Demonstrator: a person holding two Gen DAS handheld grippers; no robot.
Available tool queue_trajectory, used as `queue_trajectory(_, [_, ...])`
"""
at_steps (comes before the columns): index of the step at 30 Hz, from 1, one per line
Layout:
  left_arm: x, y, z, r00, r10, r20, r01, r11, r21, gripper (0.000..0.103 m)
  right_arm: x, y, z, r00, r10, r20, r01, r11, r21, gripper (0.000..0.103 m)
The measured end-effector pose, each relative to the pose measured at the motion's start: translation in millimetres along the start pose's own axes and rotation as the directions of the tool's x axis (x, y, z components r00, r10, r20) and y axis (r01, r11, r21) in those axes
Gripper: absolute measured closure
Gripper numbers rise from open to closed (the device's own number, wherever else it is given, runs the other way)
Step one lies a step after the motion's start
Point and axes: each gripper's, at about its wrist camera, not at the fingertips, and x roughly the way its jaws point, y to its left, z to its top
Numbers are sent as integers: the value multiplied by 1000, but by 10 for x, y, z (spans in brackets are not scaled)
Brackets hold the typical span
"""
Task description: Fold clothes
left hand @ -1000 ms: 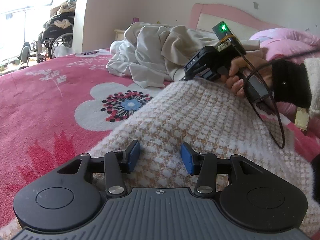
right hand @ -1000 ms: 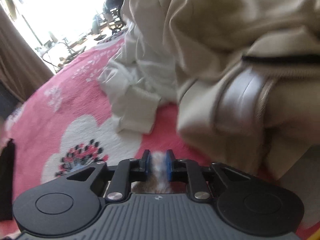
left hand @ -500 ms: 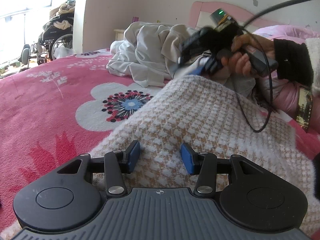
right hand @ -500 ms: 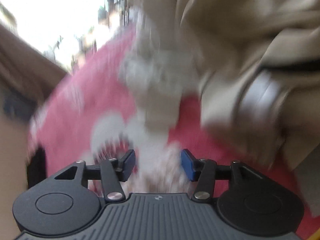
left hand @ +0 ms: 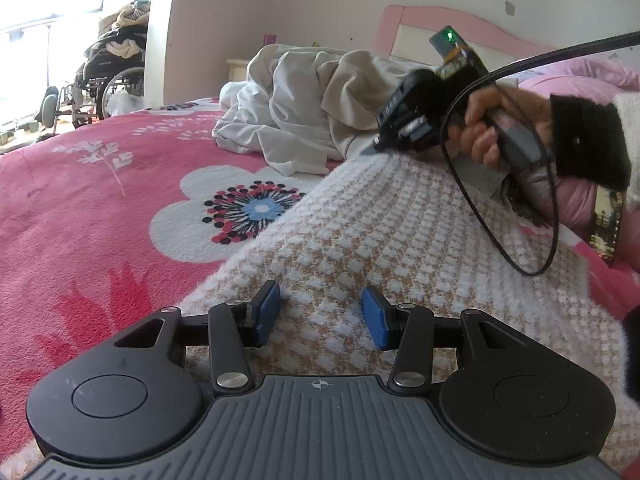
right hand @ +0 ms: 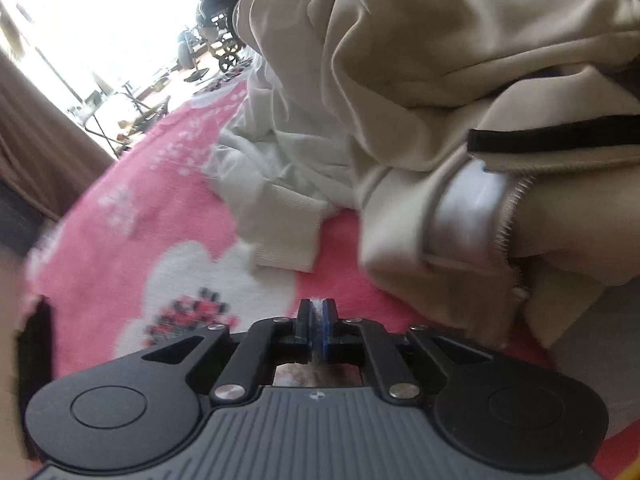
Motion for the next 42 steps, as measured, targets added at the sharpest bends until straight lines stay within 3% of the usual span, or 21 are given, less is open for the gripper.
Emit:
queue_trajectory(1, [-1, -1, 0, 1000, 1, 0, -1, 1000, 1, 58, 2, -3, 61, 1000, 6, -3, -6, 1000, 18, 91])
queue_trajectory(3, [3, -8, 0, 1000, 3, -1, -3, 1000, 3, 58, 90, 20, 180, 1000, 13, -23, -12, 999, 40, 63])
queue_trajectory(5, [1, -4, -2, 1000, 2, 0, -2, 1000, 1, 58, 304, 89, 257, 995, 24, -98, -20, 999, 42, 62])
queue_trajectory(7, [0, 0, -3, 1000, 0, 1, 0, 1000, 0, 58, 499, 169, 284, 985, -11, -169, 13, 1000, 15, 75])
queue_trajectory(8, [0, 3, -3, 1000, -1, 1, 1, 1000, -1, 58, 495, 181, 288, 988, -49, -148, 50, 999, 0, 103])
queue_trajectory(12, [0, 15, -1, 1000, -7, 4, 7, 1000, -5, 58, 388, 132, 309, 976, -214, -39, 213, 977, -29, 103])
queue_trajectory(13, [0, 18, -1, 1000, -9, 4, 9, 1000, -5, 58, 304, 62, 306, 976, -215, -20, 214, 977, -15, 103])
queue_trajectory(15, [0, 24, 0, 1000, -12, 6, 12, 1000, -7, 58, 65, -28, 242, 993, -115, 1, 115, 993, -6, 103])
queue_trajectory(20, [0, 39, 1, 1000, -19, 9, 19, 1000, -12, 58, -738, -36, -133, 998, -22, 53, 28, 993, -117, 101])
queue_trajectory(23, [5, 25, 9, 1000, -13, 6, 13, 1000, -6, 58, -1133, -154, -427, 997, 70, 8, -69, 988, -138, 100])
queue_trajectory(25, [9, 2, 12, 1000, -4, 4, 4, 1000, 5, 57, -1181, -238, -629, 994, 91, -56, -98, 986, -137, 98])
queue_trajectory(26, [10, -13, 12, 1000, 2, 3, -2, 1000, 12, 57, -1121, -295, -744, 992, 82, -101, -94, 988, -126, 97])
queue_trajectory(28, [14, -40, 15, 1000, 14, 2, -14, 1000, 27, 57, -932, -460, -983, 983, -10, -183, -9, 994, -106, 98])
queue_trajectory(30, [11, -66, 23, 1000, 24, 2, -24, 999, 40, 57, -852, -659, -1196, 978, -89, -188, 78, 995, -66, 103])
queue_trajectory(31, [8, -79, 22, 1000, 31, 3, -31, 998, 48, 57, -950, -736, -1249, 986, -56, -155, 58, 998, 5, 103])
queue_trajectory(33, [2, -105, 20, 999, 46, 5, -46, 997, 63, 57, -1234, -779, -1377, 995, -38, -95, 45, 996, 71, 93])
queue_trajectory(35, [-8, -114, 46, 999, 53, -1, -53, 997, 62, 57, -1540, -763, -1564, 998, -37, -59, 42, 996, 76, 91])
queue_trajectory(37, [-34, -128, 86, 998, 59, -2, -59, 997, 56, 57, -1838, -757, -1779, 999, -30, -32, 33, 996, 83, 81])
queue_trajectory(40, [-136, -187, 161, 998, 57, 27, -58, 998, 40, 57, -2176, -907, -2110, 999, 34, 30, -40, 976, 213, 70])
queue_trajectory(42, [-230, -269, 194, 998, 23, 58, -26, 999, 37, 57, -2248, -1071, -2277, 992, 88, 88, -112, 939, 325, 60])
